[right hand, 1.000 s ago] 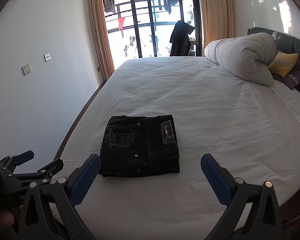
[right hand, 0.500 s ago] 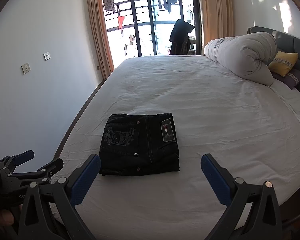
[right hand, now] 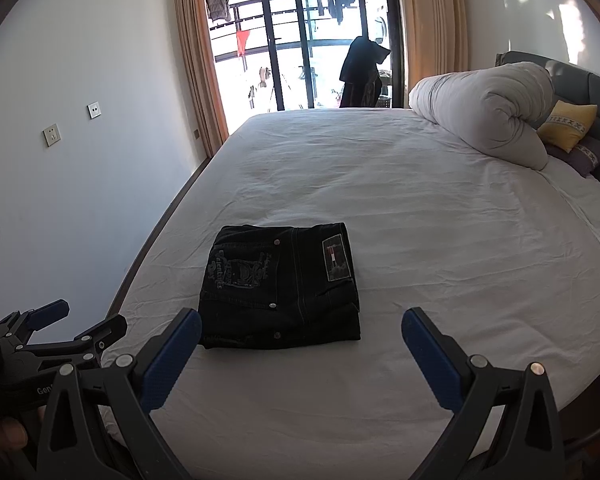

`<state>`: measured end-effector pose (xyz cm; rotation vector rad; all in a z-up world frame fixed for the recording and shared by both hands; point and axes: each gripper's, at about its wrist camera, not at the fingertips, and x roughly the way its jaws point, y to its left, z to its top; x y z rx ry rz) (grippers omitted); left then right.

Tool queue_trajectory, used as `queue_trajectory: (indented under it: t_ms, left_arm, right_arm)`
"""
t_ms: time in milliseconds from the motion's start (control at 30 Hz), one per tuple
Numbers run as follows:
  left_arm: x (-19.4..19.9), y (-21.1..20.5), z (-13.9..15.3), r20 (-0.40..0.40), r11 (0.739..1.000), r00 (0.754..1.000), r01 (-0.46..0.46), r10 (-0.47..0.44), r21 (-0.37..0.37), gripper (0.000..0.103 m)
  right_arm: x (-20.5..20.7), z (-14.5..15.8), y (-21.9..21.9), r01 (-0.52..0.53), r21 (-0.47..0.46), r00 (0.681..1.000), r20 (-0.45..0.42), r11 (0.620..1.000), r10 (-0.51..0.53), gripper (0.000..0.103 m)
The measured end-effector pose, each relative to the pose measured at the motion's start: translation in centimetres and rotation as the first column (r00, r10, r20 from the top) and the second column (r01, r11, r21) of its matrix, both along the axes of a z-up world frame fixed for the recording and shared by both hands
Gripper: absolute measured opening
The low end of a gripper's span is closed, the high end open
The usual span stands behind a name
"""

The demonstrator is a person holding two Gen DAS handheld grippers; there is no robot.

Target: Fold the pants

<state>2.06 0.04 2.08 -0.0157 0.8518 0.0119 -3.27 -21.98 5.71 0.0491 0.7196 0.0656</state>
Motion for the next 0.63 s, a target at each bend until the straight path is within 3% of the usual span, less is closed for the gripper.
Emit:
queue_trajectory:
  t_ms: [633]
  left_arm:
    - [-1.7, -1.8, -0.9, -0.016, 1.000, 0.999, -0.031, 0.030, -0.001, 0.103]
  right_arm:
    - [-0.3, -0.5, 0.2, -0.003, 0.003, 1.000, -0.010, 1.000, 0.003, 0.103]
